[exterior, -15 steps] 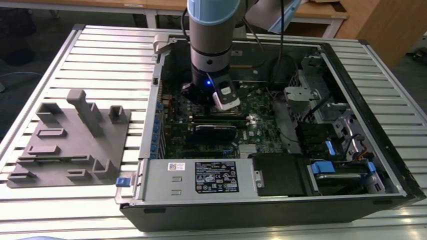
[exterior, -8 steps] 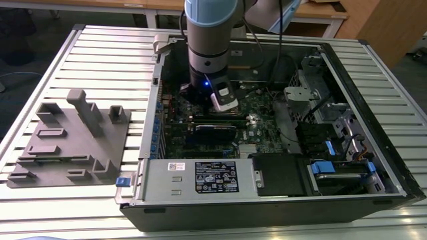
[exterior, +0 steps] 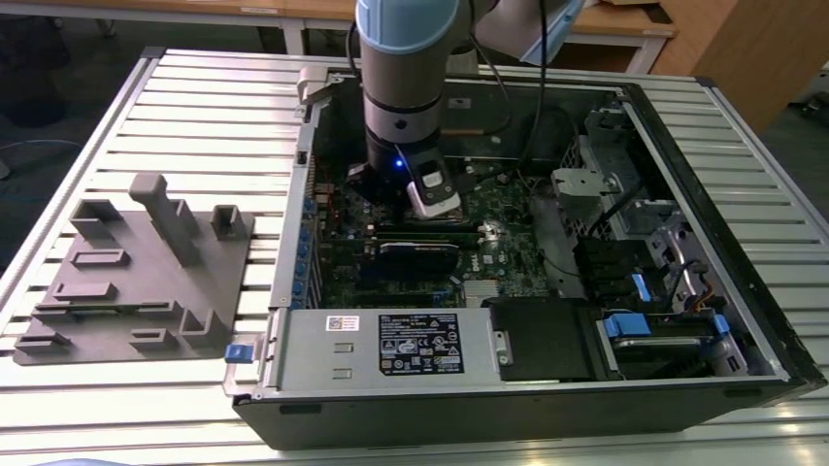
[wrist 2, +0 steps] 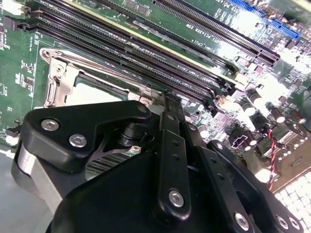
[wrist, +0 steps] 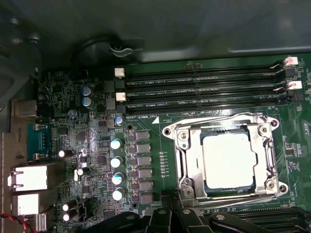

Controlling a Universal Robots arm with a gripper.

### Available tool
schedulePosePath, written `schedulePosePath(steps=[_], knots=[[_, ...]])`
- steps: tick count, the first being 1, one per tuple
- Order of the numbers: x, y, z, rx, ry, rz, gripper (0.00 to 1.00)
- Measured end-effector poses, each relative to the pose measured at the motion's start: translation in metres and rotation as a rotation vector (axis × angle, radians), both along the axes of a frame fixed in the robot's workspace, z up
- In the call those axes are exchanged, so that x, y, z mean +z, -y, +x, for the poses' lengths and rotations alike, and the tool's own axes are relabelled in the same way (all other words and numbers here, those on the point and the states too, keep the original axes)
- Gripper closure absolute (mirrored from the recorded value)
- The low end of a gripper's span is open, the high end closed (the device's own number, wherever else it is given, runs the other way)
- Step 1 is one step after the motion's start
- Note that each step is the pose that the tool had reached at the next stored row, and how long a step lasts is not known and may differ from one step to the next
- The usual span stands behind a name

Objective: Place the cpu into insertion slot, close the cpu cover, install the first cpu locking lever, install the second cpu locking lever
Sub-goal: 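Install the second cpu locking lever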

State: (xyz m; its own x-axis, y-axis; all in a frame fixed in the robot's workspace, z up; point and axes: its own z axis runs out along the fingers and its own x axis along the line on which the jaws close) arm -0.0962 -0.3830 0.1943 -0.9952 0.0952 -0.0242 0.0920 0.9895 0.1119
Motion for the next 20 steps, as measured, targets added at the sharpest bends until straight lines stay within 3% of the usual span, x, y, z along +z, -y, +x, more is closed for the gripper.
schedulePosePath(steps=[4, 13, 17, 20], knots=[[0.0032, -0.0001, 0.0, 0.0, 0.0006, 0.0008, 0.89], [0.0284, 0.0, 0.0, 0.0, 0.0001, 0.0, 0.89], [0.0291, -0.0001, 0.002, 0.0, 0.0002, 0.0001, 0.89], [0.029, 0.0, 0.009, 0.0, 0.0002, 0.0001, 0.89]])
